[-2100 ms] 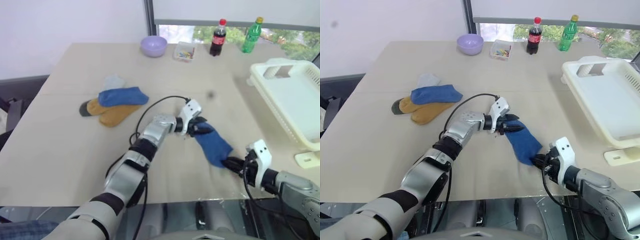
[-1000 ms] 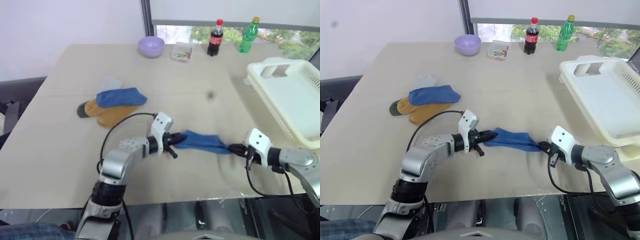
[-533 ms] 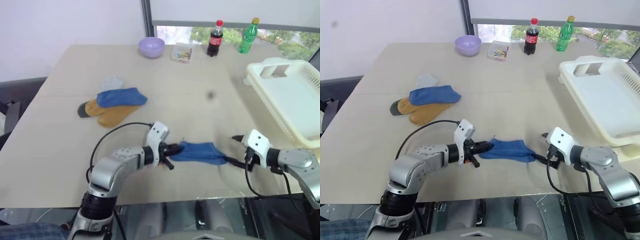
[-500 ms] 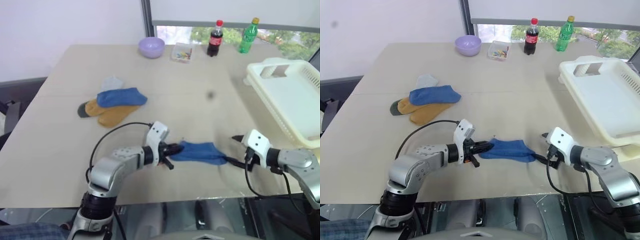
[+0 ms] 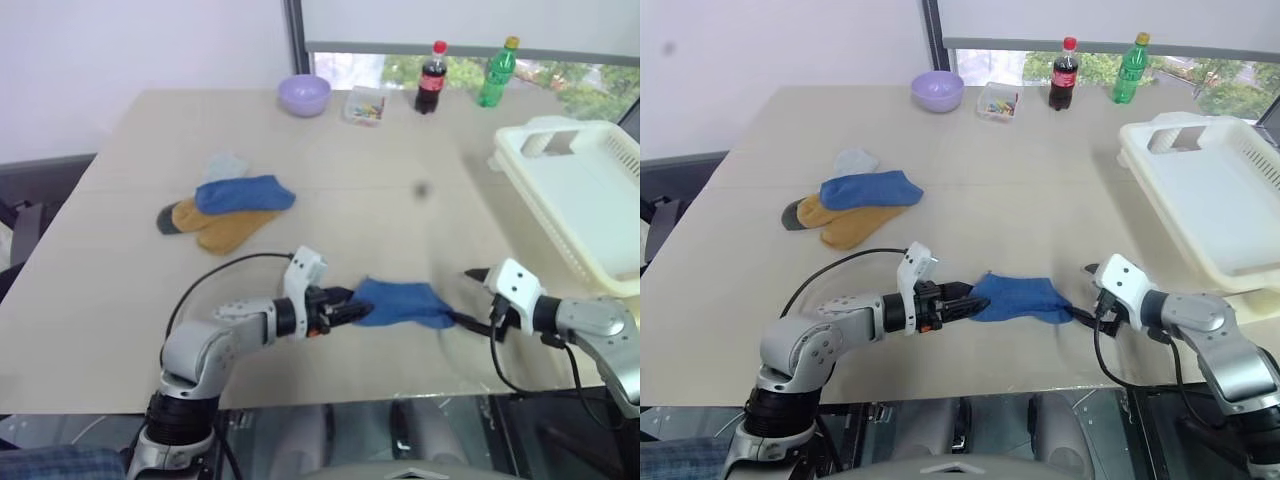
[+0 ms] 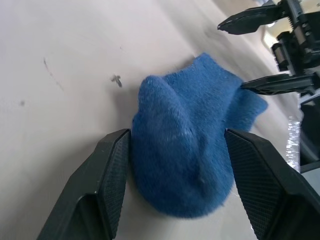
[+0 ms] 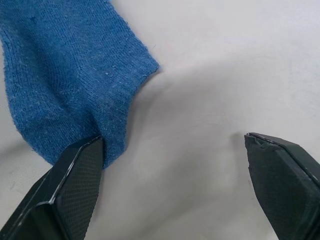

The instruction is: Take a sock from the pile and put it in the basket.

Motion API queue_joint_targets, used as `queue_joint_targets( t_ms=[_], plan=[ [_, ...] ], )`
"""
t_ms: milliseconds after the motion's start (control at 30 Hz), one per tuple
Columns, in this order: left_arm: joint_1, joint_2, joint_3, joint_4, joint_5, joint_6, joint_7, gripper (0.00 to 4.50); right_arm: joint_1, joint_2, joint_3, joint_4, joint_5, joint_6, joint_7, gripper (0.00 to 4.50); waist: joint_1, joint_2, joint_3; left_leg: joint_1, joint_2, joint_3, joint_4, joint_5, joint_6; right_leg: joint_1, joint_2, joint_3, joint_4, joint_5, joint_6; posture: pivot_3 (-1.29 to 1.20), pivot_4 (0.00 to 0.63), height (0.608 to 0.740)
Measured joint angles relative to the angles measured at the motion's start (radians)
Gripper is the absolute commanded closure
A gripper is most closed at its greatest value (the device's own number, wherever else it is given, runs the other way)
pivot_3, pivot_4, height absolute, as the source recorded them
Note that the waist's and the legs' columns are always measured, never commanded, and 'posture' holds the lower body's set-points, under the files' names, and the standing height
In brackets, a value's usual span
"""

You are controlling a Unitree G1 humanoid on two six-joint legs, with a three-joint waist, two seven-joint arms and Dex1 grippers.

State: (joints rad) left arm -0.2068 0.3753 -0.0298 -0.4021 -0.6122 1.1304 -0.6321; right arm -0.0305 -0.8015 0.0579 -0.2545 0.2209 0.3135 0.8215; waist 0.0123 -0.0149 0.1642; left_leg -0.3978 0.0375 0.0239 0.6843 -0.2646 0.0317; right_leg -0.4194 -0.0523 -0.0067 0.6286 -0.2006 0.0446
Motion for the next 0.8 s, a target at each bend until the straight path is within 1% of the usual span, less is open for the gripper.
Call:
queue_joint_targets(
  t_ms=[133,267,467,567,700,800],
  plan=[
    [0.015,0.019,-0.001,-0.004,-0.019,-0.012,-0.007,1.31,-0.007,0.000,-0.008,0.024,-0.012,-0.031,-0.002,0.00,0.000,0.000,0.000,0.000,0.000,0.000,0.000,0.000,0.000,0.000,0.000,0.000,0.000,0.000,0.000,0.00,0.150,0.740],
    [0.018,0.023,-0.009,-0.005,-0.021,-0.027,-0.003,1.31,-0.015,-0.001,-0.032,0.072,-0.041,-0.111,0.003,0.00,0.001,0.000,0.000,0.000,0.000,0.001,0.000,0.000,0.000,0.000,0.000,0.001,0.000,0.000,0.000,0.00,0.150,0.740],
    [0.018,0.016,-0.020,-0.005,-0.022,-0.031,0.004,1.31,-0.009,-0.001,-0.040,0.044,-0.014,-0.214,0.072,0.00,0.001,0.000,0.000,0.000,0.000,0.000,0.000,0.000,0.000,0.000,0.000,0.001,0.000,0.000,0.000,0.00,0.150,0.740],
    [0.018,0.016,-0.026,-0.003,-0.021,-0.040,0.004,1.31,0.023,-0.001,-0.045,-0.021,0.025,-0.212,0.102,0.00,0.002,0.000,0.000,0.000,0.000,0.000,0.000,0.000,0.000,0.000,0.000,0.001,0.000,0.000,0.000,0.00,0.150,0.740],
    [0.018,0.020,-0.030,-0.001,-0.021,-0.049,0.002,1.31,0.064,-0.022,-0.064,-0.056,0.037,-0.198,0.119,0.00,0.002,0.000,0.000,0.000,0.000,0.000,0.000,0.000,0.000,0.000,-0.001,0.001,-0.001,0.000,0.000,0.00,0.150,0.740],
    [0.023,0.041,-0.028,0.004,-0.017,-0.108,-0.022,1.31,0.102,-0.026,-0.107,-0.072,0.078,-0.143,0.117,0.00,0.002,0.000,0.000,-0.001,0.000,0.000,0.000,0.000,0.000,-0.001,0.000,0.001,-0.001,0.000,0.000,0.00,0.150,0.740]
  ],
)
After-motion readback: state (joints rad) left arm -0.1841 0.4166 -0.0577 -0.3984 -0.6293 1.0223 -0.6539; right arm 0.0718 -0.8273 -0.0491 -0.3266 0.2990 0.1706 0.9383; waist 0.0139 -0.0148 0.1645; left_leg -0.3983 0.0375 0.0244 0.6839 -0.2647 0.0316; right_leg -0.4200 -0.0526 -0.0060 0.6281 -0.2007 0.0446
